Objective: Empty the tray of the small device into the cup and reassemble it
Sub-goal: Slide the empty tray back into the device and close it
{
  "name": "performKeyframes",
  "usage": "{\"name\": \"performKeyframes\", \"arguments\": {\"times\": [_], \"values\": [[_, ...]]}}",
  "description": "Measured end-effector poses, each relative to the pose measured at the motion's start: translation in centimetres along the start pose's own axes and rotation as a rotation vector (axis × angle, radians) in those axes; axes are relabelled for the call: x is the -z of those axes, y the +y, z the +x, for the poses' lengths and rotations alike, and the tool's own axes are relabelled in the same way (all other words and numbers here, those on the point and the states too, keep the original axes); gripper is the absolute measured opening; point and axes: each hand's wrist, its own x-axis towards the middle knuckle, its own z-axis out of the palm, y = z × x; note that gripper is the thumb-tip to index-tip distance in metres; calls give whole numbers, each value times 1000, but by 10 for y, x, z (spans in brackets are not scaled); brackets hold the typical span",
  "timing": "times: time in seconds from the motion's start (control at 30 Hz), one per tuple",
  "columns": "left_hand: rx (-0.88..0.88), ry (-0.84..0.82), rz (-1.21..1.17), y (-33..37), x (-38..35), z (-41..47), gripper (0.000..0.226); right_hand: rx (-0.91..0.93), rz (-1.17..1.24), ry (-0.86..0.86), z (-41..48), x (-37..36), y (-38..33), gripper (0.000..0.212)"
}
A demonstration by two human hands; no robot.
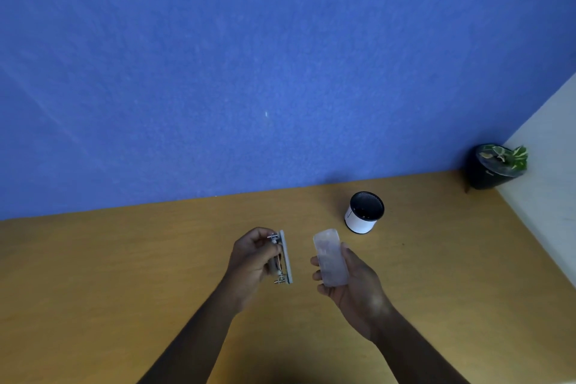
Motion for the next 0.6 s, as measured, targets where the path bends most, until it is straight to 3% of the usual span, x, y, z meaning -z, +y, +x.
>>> {"name": "performKeyframes", "arguments": {"times": [0.23, 0.6], "values": [[-127, 1, 109, 20, -40, -30, 14, 69, -106, -122, -9, -8, 2, 57], [-235, 65, 245, 18, -62, -42, 15, 55, -35, -174, -17, -14, 4, 55]]}}
